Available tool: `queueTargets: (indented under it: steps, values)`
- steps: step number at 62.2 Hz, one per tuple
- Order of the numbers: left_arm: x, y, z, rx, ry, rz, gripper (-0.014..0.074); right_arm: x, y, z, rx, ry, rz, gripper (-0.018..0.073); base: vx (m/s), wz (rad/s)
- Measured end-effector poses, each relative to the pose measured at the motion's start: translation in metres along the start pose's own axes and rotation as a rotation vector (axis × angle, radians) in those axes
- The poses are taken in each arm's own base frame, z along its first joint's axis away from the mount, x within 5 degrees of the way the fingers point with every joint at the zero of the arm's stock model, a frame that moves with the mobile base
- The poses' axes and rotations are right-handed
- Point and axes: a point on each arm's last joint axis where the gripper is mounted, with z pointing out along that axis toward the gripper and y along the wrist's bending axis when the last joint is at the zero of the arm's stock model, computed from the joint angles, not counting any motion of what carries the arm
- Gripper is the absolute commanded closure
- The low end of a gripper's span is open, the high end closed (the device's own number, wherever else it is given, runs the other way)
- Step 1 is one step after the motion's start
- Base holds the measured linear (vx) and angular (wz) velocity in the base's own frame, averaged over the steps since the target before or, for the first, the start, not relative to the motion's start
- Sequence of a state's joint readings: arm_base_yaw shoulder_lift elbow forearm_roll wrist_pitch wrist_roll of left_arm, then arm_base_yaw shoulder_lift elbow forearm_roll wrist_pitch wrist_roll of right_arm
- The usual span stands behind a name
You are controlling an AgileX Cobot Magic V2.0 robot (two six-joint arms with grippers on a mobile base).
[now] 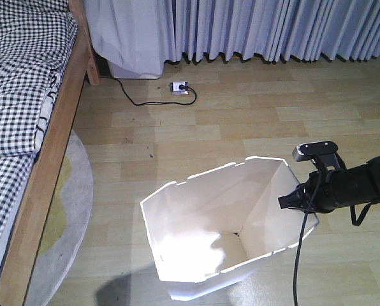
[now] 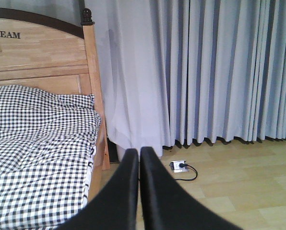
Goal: Move trash bin to bedside with robot
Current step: 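Carry the bin in the right gripper as the base drives along the bed, then carry the bin toward the curtains beside the bed's headboard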
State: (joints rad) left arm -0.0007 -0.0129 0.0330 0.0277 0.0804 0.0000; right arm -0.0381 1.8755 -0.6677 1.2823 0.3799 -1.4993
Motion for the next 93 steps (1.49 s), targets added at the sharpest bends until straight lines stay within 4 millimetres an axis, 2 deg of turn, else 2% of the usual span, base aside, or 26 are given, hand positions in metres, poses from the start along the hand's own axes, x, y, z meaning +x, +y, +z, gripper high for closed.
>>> queueTargets:
  steps: [93]
  values:
    - [0.0,0.0,0.0,0.0,0.0,0.0,0.0603,0.0,0.0001,0.0,-0.001,0.0,0.0,0.0564,0.18,-0.01]
